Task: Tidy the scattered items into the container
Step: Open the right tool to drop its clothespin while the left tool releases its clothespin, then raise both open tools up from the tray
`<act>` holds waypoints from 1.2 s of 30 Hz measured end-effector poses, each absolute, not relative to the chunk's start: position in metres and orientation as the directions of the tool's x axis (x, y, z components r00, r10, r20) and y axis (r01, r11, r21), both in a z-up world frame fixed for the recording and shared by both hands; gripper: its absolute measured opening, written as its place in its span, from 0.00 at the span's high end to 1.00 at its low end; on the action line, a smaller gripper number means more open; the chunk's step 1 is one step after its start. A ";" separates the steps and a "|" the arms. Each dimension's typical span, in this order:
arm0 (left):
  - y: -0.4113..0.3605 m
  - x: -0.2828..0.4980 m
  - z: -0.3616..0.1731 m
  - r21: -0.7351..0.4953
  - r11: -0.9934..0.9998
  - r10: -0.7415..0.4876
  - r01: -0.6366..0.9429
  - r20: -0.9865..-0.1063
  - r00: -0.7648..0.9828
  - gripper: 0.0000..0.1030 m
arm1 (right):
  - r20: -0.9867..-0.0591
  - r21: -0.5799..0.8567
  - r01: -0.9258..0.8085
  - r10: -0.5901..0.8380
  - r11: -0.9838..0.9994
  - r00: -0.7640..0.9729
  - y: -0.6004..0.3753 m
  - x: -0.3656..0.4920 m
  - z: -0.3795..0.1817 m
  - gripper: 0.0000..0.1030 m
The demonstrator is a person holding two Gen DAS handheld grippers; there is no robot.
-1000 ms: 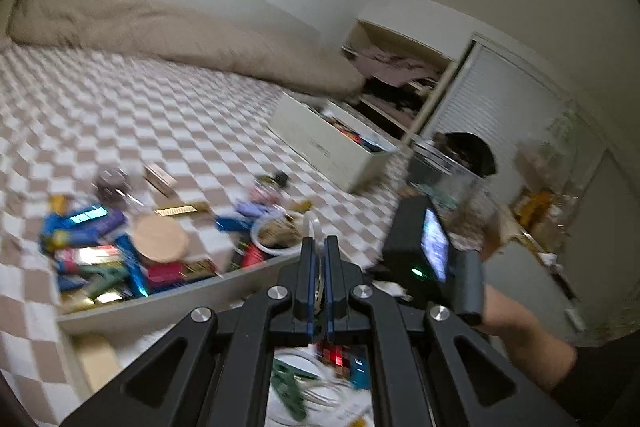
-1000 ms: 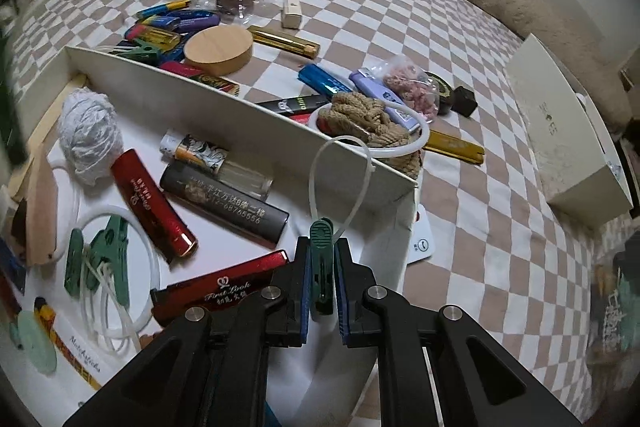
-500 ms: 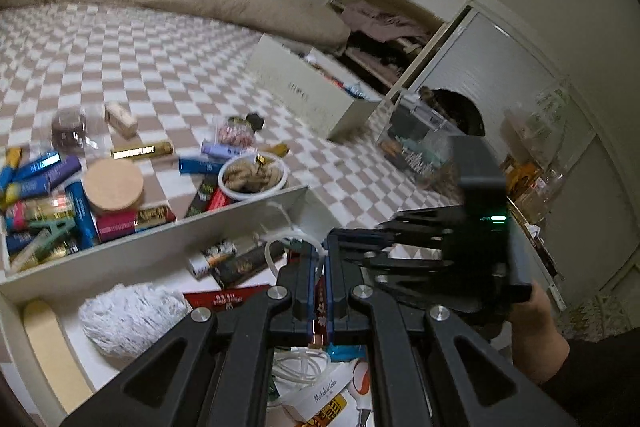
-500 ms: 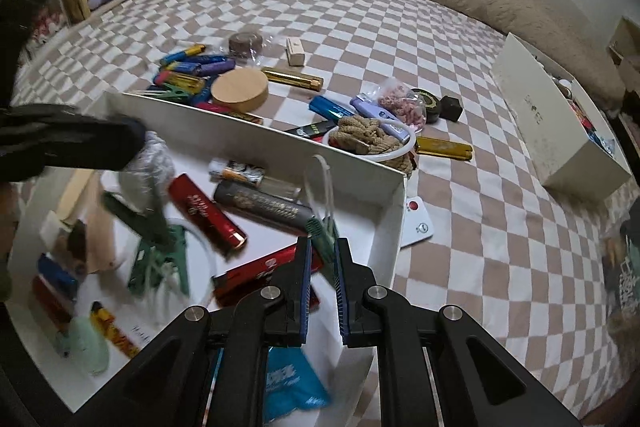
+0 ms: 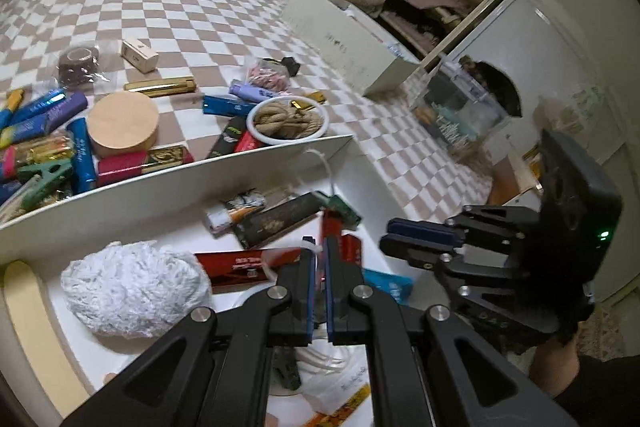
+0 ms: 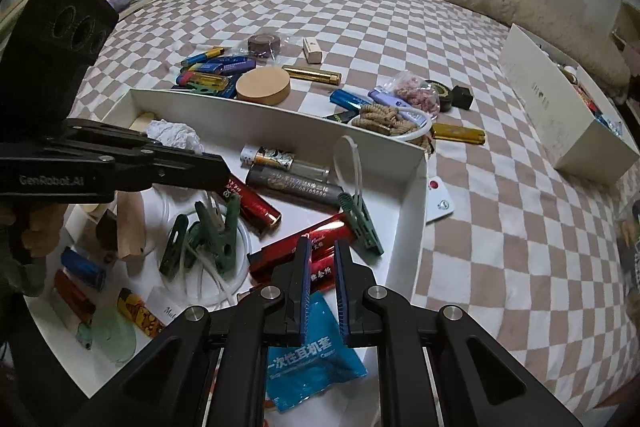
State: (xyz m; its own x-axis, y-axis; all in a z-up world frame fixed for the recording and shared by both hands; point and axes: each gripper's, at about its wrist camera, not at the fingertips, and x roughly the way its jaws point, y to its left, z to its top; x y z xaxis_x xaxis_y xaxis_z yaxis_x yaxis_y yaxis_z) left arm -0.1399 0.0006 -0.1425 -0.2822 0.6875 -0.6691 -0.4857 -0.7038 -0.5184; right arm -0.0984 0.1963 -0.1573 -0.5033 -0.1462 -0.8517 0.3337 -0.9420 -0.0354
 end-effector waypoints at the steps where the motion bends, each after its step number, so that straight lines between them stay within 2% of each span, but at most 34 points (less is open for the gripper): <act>1: 0.001 -0.139 -0.142 -0.495 -0.718 0.671 -0.489 -0.681 -0.295 0.95 | -0.852 -0.033 0.332 -0.147 -0.943 -0.502 0.197 -0.098 -0.158 0.89; 3: 0.001 -0.139 -0.141 -0.461 -0.740 0.644 -0.491 -0.697 -0.315 0.90 | -0.852 -0.025 0.326 -0.151 -0.945 -0.502 0.198 -0.097 -0.158 0.89; 5: -0.001 -0.139 -0.141 -0.435 -0.758 0.620 -0.485 -0.712 -0.331 0.78 | -0.852 -0.016 0.319 -0.154 -0.947 -0.501 0.198 -0.096 -0.159 0.89; 7: -0.003 -0.140 -0.141 -0.414 -0.773 0.601 -0.481 -0.720 -0.346 0.57 | -0.852 -0.007 0.314 -0.158 -0.949 -0.498 0.198 -0.095 -0.160 0.89; 9: -0.006 -0.140 -0.140 -0.406 -0.779 0.594 -0.478 -0.721 -0.356 0.54 | -0.852 0.004 0.314 -0.167 -0.950 -0.496 0.197 -0.094 -0.161 0.89; 17: -0.010 -0.139 -0.141 -0.371 -0.800 0.564 -0.472 -0.733 -0.381 0.54 | -0.851 0.032 0.310 -0.188 -0.950 -0.491 0.194 -0.092 -0.163 0.89; 18: -0.009 -0.139 -0.141 -0.367 -0.801 0.562 -0.473 -0.734 -0.382 0.52 | -0.850 0.036 0.308 -0.192 -0.951 -0.491 0.194 -0.092 -0.163 0.89; 22: -0.007 -0.133 -0.138 -0.343 -0.807 0.549 -0.481 -0.736 -0.396 0.29 | -0.847 0.045 0.302 -0.197 -0.952 -0.494 0.194 -0.090 -0.162 0.89; 24: -0.007 -0.130 -0.138 -0.338 -0.810 0.544 -0.479 -0.737 -0.401 0.25 | -0.846 0.048 0.298 -0.198 -0.953 -0.495 0.195 -0.089 -0.161 0.89; 30: -0.007 -0.123 -0.139 -0.337 -0.816 0.537 -0.470 -0.742 -0.401 0.23 | -0.842 0.045 0.288 -0.192 -0.956 -0.504 0.199 -0.086 -0.158 0.89; 34: -0.009 -0.117 -0.139 -0.360 -0.812 0.550 -0.460 -0.736 -0.395 0.04 | -0.836 0.033 0.271 -0.175 -0.962 -0.520 0.205 -0.082 -0.155 0.89; 36: -0.011 -0.114 -0.139 -0.360 -0.817 0.546 -0.451 -0.735 -0.402 0.03 | -0.834 0.026 0.259 -0.164 -0.966 -0.528 0.208 -0.081 -0.155 0.89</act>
State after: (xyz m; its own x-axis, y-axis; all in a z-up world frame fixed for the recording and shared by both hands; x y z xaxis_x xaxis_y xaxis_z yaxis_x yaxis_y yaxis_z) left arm -0.1144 -0.0105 -0.1393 -0.4019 0.5458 -0.7352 -0.4512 -0.8167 -0.3597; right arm -0.0813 0.2078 -0.1545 -0.5276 -0.1635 -0.8336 0.2588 -0.9656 0.0256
